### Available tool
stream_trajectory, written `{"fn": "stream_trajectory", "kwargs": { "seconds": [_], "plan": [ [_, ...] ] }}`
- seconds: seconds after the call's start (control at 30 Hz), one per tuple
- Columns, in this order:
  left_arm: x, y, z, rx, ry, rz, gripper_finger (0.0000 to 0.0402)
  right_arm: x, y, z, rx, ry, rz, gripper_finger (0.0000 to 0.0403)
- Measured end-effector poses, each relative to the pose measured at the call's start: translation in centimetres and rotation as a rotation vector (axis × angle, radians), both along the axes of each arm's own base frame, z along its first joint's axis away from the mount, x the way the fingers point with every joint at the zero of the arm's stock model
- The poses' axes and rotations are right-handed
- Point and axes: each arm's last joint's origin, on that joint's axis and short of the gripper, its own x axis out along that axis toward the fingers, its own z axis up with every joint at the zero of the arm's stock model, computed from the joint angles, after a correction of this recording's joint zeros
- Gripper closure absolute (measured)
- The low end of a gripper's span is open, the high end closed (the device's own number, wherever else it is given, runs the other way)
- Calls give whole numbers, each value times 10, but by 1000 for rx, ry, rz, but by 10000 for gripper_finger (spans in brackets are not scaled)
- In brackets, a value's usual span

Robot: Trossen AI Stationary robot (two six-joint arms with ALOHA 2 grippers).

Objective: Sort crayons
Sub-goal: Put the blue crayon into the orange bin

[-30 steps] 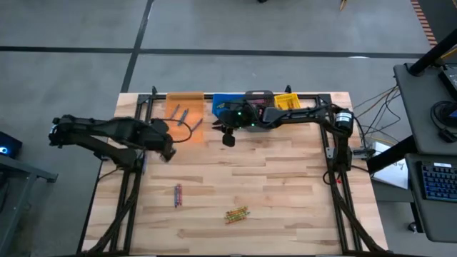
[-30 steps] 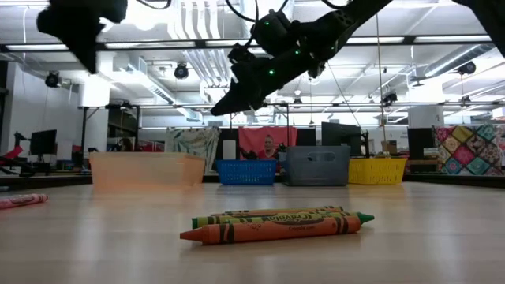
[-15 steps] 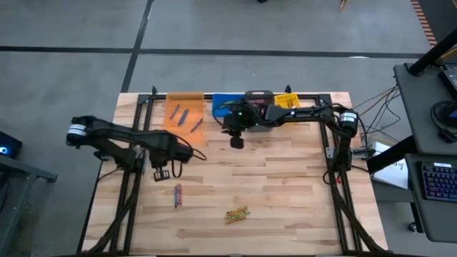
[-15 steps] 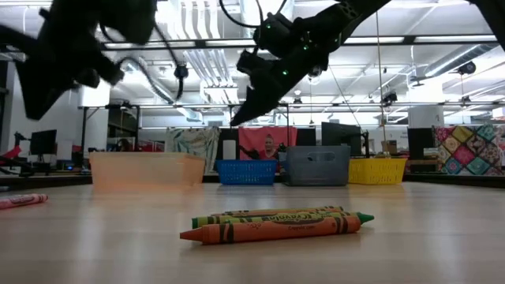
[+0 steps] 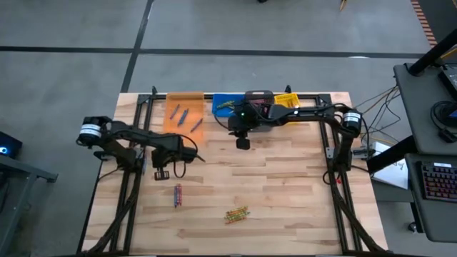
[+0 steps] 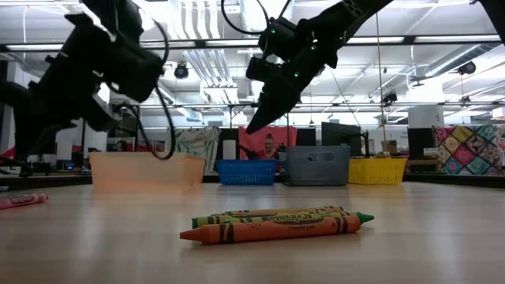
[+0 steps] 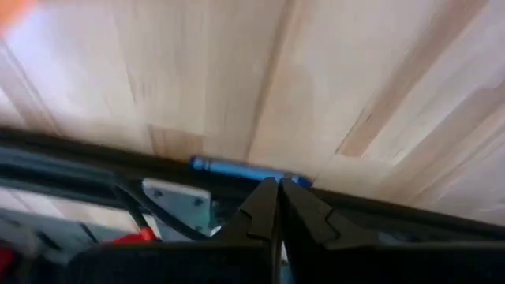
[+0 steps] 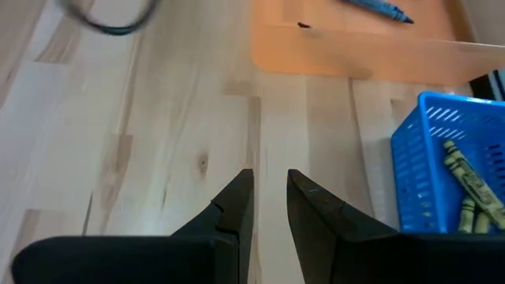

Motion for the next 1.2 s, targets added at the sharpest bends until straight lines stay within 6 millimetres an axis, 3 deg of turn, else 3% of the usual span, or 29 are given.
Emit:
{"fn": "stream_trajectory", "kwargs": {
  "seconds": [0.3,1.2],
  "plan": [
    [-15,17,-28,-14,116,87,402,-6,1,13,-2,-33,-10,335],
    [-22,19,-67,67,265,188,402,-5,1,15,15,-51,-32,335]
  ]
}}
